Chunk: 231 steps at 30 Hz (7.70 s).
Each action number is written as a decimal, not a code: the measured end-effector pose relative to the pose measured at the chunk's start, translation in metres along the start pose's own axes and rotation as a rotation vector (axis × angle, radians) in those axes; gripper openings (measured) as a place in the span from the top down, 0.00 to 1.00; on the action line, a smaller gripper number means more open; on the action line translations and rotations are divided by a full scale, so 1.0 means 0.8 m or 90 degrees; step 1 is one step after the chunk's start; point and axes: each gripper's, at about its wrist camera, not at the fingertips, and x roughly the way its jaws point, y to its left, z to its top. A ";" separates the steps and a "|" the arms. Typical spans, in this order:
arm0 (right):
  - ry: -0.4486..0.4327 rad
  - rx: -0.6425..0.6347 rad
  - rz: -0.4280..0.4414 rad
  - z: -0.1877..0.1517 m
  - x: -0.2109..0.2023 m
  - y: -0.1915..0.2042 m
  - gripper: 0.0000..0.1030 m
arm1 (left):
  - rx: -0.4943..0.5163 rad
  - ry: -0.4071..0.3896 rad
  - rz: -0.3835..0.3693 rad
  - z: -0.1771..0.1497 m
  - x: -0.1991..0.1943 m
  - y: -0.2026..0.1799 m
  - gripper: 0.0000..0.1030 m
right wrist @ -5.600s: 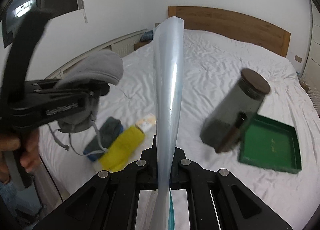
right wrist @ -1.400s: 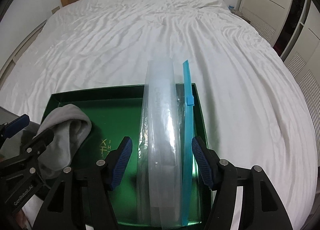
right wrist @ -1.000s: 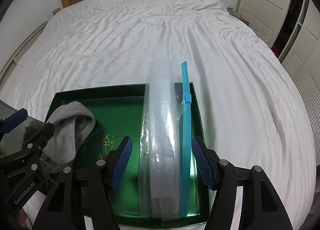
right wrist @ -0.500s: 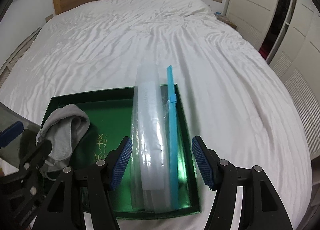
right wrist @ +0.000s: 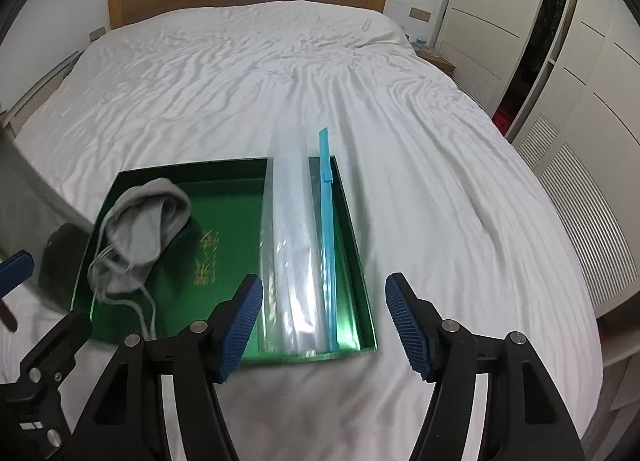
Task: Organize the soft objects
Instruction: 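Open both grippers and withdraw them from the green tray toward the towels, then approach the dark green towel with the left gripper while the right gripper approaches the yellow towel, then grasp the dark green towel with the left gripper while the right gripper grasps the yellow towel, then lift the dark green towel with the left gripper while the right gripper lifts the yellow towel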
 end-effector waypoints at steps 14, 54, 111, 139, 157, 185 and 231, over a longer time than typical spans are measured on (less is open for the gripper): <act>-0.036 -0.036 0.011 -0.071 -0.118 0.062 0.38 | -0.021 -0.022 -0.049 -0.067 -0.114 0.058 0.35; 0.127 -0.287 0.356 -0.176 -0.134 0.460 0.37 | -0.268 0.162 0.098 -0.324 -0.121 0.506 0.35; 0.128 -0.277 0.393 -0.143 -0.075 0.543 0.37 | -0.211 0.286 0.039 -0.338 0.009 0.531 0.33; 0.291 -0.094 0.509 -0.119 0.042 0.640 0.32 | -0.118 0.287 0.000 -0.350 0.024 0.550 0.34; 0.249 -0.154 0.448 -0.125 0.033 0.663 0.81 | -0.132 0.286 0.025 -0.352 0.015 0.531 0.41; 0.122 -0.141 0.488 -0.106 -0.051 0.590 0.83 | -0.115 0.177 0.080 -0.290 -0.069 0.491 0.75; 0.060 -0.133 0.392 -0.149 -0.172 0.312 0.83 | -0.009 0.066 0.088 -0.227 -0.183 0.298 0.75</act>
